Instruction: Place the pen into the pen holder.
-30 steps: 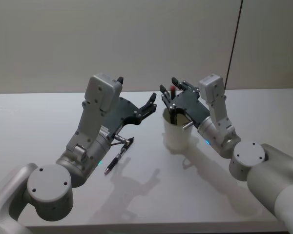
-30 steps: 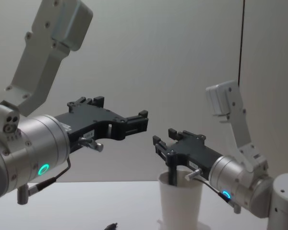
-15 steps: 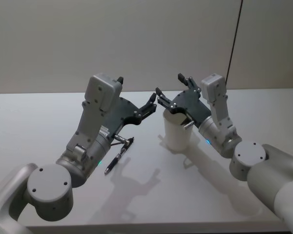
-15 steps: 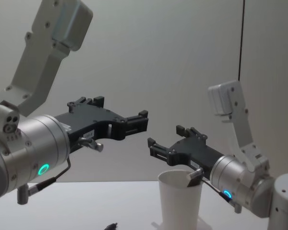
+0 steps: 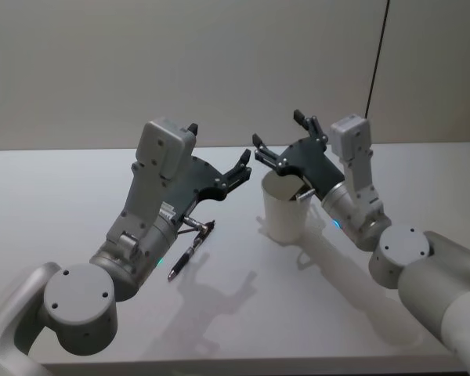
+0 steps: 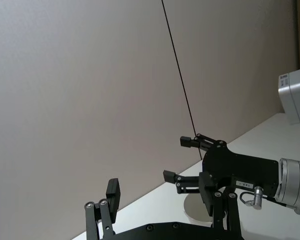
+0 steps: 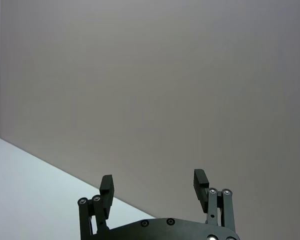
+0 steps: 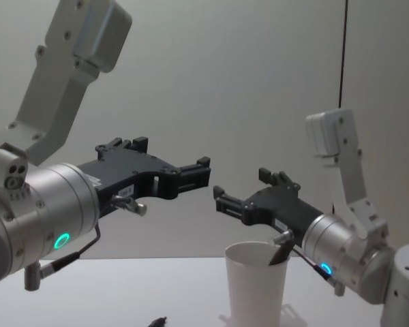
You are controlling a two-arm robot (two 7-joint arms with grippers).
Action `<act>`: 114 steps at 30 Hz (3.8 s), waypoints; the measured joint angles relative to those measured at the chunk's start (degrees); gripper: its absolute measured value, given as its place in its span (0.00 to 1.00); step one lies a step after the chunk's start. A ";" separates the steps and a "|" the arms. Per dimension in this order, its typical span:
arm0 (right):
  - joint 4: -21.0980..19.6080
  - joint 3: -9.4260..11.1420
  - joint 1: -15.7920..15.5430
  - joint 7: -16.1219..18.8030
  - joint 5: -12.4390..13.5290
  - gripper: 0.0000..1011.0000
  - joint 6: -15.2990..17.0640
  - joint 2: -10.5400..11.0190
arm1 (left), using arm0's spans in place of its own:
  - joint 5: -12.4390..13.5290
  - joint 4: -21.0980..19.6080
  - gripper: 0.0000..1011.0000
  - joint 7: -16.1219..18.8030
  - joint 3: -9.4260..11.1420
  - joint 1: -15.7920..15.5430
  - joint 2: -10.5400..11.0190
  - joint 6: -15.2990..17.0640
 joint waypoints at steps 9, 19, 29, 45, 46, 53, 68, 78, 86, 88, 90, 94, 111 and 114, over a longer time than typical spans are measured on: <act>-17.43 1.38 -8.29 -0.27 1.30 0.99 6.15 2.39 | 0.00 0.00 0.99 0.00 0.00 0.00 0.00 0.00; -37.07 2.70 -17.67 -1.98 3.23 0.99 15.35 5.28 | 0.00 0.00 0.99 0.00 0.00 0.00 0.00 0.00; -50.93 4.00 -24.55 -4.13 5.75 0.99 23.79 7.70 | 0.00 0.00 0.99 0.00 0.00 0.00 0.00 0.00; -65.76 6.15 -33.57 -8.80 8.50 0.99 34.99 11.40 | 0.00 0.00 0.99 0.00 0.00 0.00 0.00 0.00; -66.24 6.24 -33.94 -8.94 8.58 0.99 35.38 11.56 | 0.00 0.00 0.99 0.00 0.00 0.00 0.00 0.00; -70.03 7.09 -37.11 -10.21 9.11 0.99 38.30 13.03 | 0.00 0.00 0.99 0.00 0.00 0.00 0.00 0.00; -74.13 8.12 -40.83 -11.69 9.52 0.99 41.65 14.79 | -0.04 0.01 0.99 -0.08 -0.06 0.03 0.00 0.07; -75.10 8.34 -41.70 -12.03 9.60 0.99 42.43 15.16 | -2.11 0.37 0.99 -1.00 -0.62 0.34 0.39 2.00; -75.42 8.40 -41.99 -12.14 9.65 0.99 42.66 15.31 | -5.30 1.05 0.99 -2.32 -1.37 0.62 0.88 4.94; -75.50 8.42 -42.06 -12.16 9.65 0.99 42.72 15.34 | -6.35 1.37 0.99 -2.79 -1.62 0.66 1.00 5.88; -75.55 8.43 -42.08 -12.17 9.66 0.99 42.74 15.35 | -7.49 1.81 0.99 -3.41 -1.89 0.68 1.15 6.91; -75.62 8.45 -42.14 -12.18 9.66 0.99 42.80 15.38 | -9.23 2.65 0.99 -4.72 -2.26 0.67 1.34 8.61; -75.77 8.50 -42.28 -12.26 9.65 0.99 42.92 15.46 | -13.40 8.45 0.99 -11.50 -3.56 -0.76 1.72 14.23; -75.79 8.50 -42.30 -12.26 9.65 0.99 42.94 15.47 | -13.70 9.69 0.99 -12.61 -3.72 -1.17 1.70 15.08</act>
